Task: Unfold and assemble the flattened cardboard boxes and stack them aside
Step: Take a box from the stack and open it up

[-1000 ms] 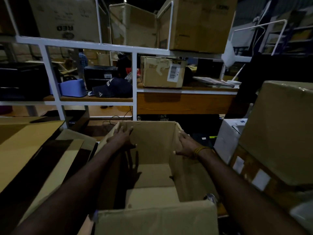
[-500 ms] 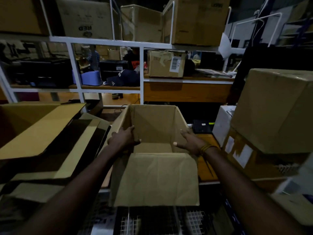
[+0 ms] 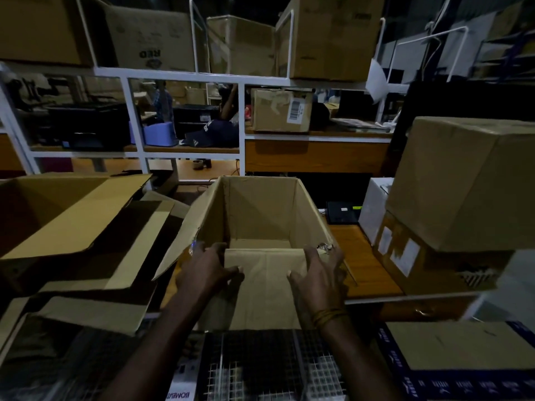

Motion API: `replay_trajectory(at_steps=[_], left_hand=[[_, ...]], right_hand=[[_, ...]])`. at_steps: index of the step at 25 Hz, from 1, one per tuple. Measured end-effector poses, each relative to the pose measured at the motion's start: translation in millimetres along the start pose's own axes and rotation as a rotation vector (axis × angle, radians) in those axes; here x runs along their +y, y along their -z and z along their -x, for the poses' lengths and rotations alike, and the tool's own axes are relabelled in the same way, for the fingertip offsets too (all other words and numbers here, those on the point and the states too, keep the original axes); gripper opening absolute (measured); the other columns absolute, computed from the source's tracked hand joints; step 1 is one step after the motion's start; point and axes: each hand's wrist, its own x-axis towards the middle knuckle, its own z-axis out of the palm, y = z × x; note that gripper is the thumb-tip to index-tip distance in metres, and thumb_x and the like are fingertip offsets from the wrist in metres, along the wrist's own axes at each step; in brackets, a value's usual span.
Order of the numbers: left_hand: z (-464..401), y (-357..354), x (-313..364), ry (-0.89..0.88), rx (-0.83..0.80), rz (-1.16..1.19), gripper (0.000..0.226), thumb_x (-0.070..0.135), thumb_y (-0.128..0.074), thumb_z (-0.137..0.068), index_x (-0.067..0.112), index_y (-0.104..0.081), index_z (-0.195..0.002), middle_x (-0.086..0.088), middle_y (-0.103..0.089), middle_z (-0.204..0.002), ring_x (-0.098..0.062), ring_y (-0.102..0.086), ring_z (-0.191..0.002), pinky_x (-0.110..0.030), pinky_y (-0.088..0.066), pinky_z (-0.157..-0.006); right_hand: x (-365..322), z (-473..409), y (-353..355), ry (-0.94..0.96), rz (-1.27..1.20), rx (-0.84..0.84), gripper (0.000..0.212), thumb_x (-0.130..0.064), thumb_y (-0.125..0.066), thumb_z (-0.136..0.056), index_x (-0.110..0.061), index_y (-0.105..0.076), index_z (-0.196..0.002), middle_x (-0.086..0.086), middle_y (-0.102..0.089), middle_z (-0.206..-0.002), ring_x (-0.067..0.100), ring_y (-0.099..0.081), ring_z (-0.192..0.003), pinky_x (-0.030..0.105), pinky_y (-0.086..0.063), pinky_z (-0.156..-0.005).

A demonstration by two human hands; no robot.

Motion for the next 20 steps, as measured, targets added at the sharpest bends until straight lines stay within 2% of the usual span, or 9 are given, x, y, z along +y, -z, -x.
replay_trajectory(at_steps=[4, 9, 13, 17, 20], left_hand=[[2.5, -2.5, 7.5, -0.062, 0.112, -0.028, 0.068, 0.047, -0.078, -0.076, 0.033, -0.048, -0.136, -0.011, -0.037, -0.141, -0.033, -0.043, -0.125, -0.041, -0.045, -0.095], [1.3, -19.7, 9.2, -0.073, 0.22, 0.001, 0.063, 0.044, -0.078, -0.076, 0.033, -0.048, -0.131, -0.01, -0.036, -0.14, -0.033, -0.036, -0.129, -0.042, -0.044, -0.099], [6.2, -31.3, 4.8, -0.112, 0.319, 0.075, 0.057, 0.038, -0.076, -0.079, 0.032, -0.05, -0.129, -0.006, -0.038, -0.139, -0.032, -0.036, -0.126, -0.038, -0.045, -0.092], [4.9, -25.3, -7.1, -0.148, 0.355, 0.052, 0.05, 0.039, -0.074, -0.079, 0.034, -0.051, -0.124, -0.002, -0.041, -0.133, -0.031, -0.038, -0.122, -0.032, -0.047, -0.077], [7.7, -17.4, -18.6, -0.211, 0.398, 0.094, 0.045, 0.035, -0.074, -0.08, 0.031, -0.054, -0.12, 0.0, -0.044, -0.13, -0.029, -0.037, -0.121, -0.027, -0.039, -0.07]], right_hand=[[4.3, -10.9, -4.9, -0.016, -0.086, -0.024, 0.076, -0.049, -0.074, -0.079, -0.046, -0.032, -0.143, 0.019, -0.031, -0.135, 0.04, -0.047, -0.116, 0.046, -0.047, -0.095], [6.3, -25.7, -14.2, -0.007, -0.271, 0.045, 0.06, -0.045, -0.084, -0.067, -0.039, -0.054, -0.119, 0.015, -0.045, -0.12, 0.036, -0.056, -0.101, 0.044, -0.055, -0.086], [0.3, -14.8, -28.5, -0.03, -0.354, 0.126, 0.055, -0.035, -0.084, -0.072, -0.037, -0.054, -0.118, 0.014, -0.046, -0.119, 0.034, -0.052, -0.107, 0.039, -0.052, -0.087], [-5.1, 1.0, -39.3, -0.053, -0.367, 0.204, 0.055, -0.035, -0.084, -0.073, -0.036, -0.056, -0.12, 0.014, -0.042, -0.118, 0.035, -0.048, -0.108, 0.034, -0.047, -0.081], [-16.3, 15.2, -43.8, -0.077, -0.402, 0.267, 0.056, -0.032, -0.085, -0.071, -0.034, -0.058, -0.121, 0.015, -0.042, -0.121, 0.037, -0.046, -0.111, 0.039, -0.045, -0.087]])
